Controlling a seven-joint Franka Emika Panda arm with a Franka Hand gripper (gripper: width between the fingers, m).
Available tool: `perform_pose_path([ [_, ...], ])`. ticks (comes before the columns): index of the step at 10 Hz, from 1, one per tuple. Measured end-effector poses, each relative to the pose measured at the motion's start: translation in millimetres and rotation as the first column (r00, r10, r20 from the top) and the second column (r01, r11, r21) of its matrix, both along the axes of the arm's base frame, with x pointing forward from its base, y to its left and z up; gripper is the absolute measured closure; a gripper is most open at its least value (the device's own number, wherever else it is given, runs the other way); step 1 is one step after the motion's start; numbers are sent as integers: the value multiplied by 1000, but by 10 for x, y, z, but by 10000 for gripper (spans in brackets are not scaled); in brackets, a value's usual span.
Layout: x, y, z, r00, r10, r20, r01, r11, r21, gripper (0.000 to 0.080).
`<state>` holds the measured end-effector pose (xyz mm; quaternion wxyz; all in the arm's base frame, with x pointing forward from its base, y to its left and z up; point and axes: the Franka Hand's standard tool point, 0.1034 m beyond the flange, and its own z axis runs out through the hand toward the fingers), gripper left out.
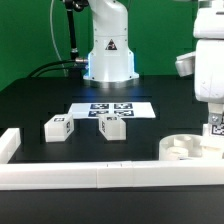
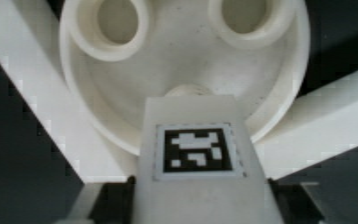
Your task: Assemble stool
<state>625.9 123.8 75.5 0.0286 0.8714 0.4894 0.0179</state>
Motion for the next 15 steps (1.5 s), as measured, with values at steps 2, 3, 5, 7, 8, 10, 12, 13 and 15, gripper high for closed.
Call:
perform_pose_path([
  [2, -2, -4, -2, 994, -109, -3, 109, 994, 16, 462],
  [3, -4, -18, -10, 943, -333, -26, 333, 941, 52, 462],
  [5, -4, -41, -18, 775, -627, -78, 632, 769, 91, 462],
  [7, 4, -89, -14, 604, -784, -147, 797, 593, 111, 462],
  [8, 5, -94, -16, 547, -823, -151, 837, 537, 104, 462],
  [10, 6, -99, -18, 453, -877, -163, 892, 443, 95, 462],
  [12, -14, -100, -19, 214, -963, -166, 975, 200, 100, 462],
  [13, -38, -107, -26, 5, -981, -192, 995, -14, 99, 462],
  [15, -68, -90, -33, -300, -924, -236, 944, -322, 63, 462],
])
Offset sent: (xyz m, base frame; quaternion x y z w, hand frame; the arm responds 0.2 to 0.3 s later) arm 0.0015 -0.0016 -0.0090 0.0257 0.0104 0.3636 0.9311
